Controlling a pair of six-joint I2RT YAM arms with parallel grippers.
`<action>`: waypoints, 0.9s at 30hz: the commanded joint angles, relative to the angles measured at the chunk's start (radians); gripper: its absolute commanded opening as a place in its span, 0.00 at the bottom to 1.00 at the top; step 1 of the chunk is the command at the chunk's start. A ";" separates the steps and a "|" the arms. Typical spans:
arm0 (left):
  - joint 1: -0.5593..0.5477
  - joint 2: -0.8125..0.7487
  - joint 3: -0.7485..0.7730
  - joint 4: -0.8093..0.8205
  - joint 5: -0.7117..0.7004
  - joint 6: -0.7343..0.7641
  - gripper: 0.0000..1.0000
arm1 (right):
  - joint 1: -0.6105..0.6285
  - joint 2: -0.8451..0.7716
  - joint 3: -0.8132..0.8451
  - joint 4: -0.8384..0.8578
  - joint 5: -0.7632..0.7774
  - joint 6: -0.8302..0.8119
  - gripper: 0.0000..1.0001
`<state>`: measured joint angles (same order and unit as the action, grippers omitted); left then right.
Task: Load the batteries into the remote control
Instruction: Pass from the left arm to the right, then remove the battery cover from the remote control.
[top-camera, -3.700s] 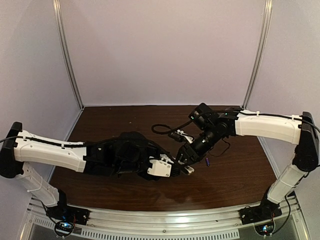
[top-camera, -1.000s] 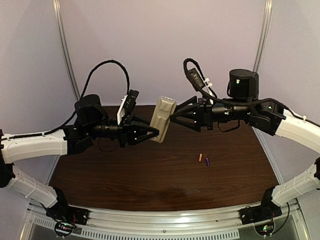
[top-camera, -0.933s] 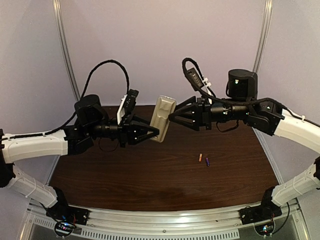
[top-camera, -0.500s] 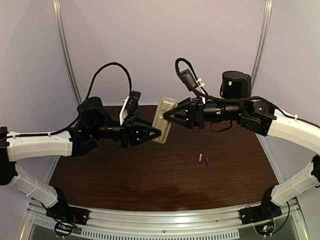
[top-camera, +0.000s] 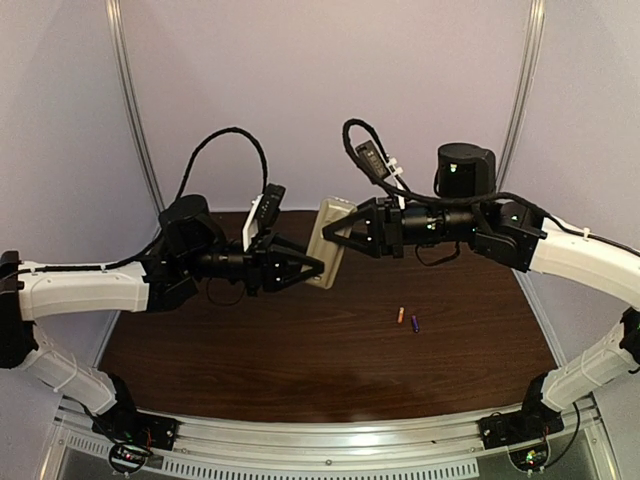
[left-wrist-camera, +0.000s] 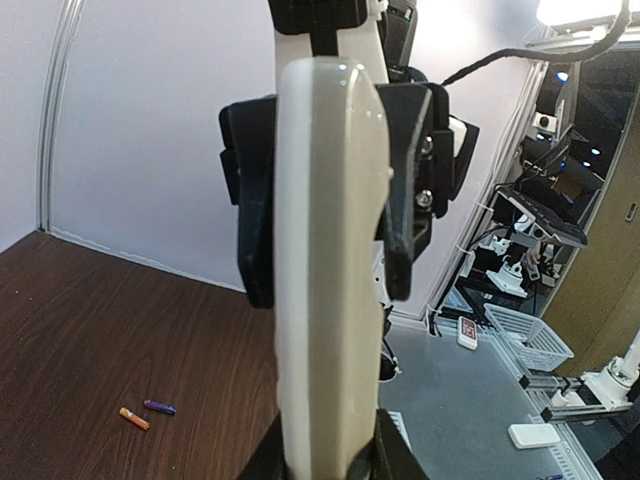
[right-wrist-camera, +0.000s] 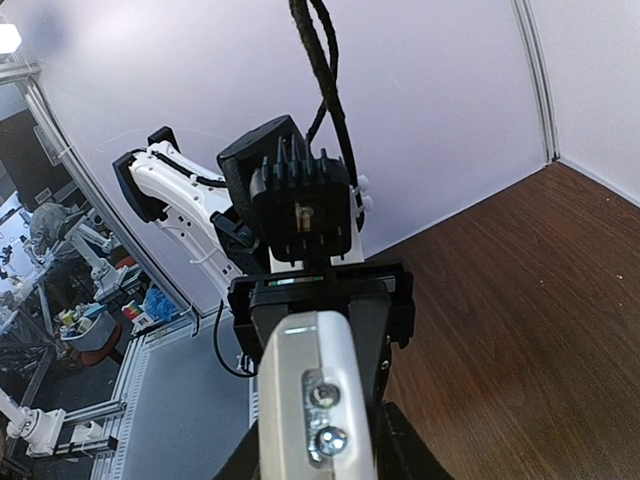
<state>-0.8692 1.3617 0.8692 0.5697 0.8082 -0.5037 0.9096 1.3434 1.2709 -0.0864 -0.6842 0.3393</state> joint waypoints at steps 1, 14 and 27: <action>0.002 0.017 0.009 0.052 0.039 0.000 0.08 | 0.005 0.011 0.028 -0.003 0.007 -0.010 0.28; 0.003 -0.147 -0.006 -0.187 -0.187 0.222 0.73 | -0.016 0.008 0.003 -0.042 0.015 0.024 0.00; -0.025 -0.458 -0.109 -0.513 -0.536 0.695 0.83 | -0.055 0.110 -0.172 0.081 0.006 0.273 0.00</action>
<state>-0.8734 0.9230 0.7986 0.1963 0.3885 0.0051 0.8574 1.4174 1.1503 -0.0757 -0.6762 0.5159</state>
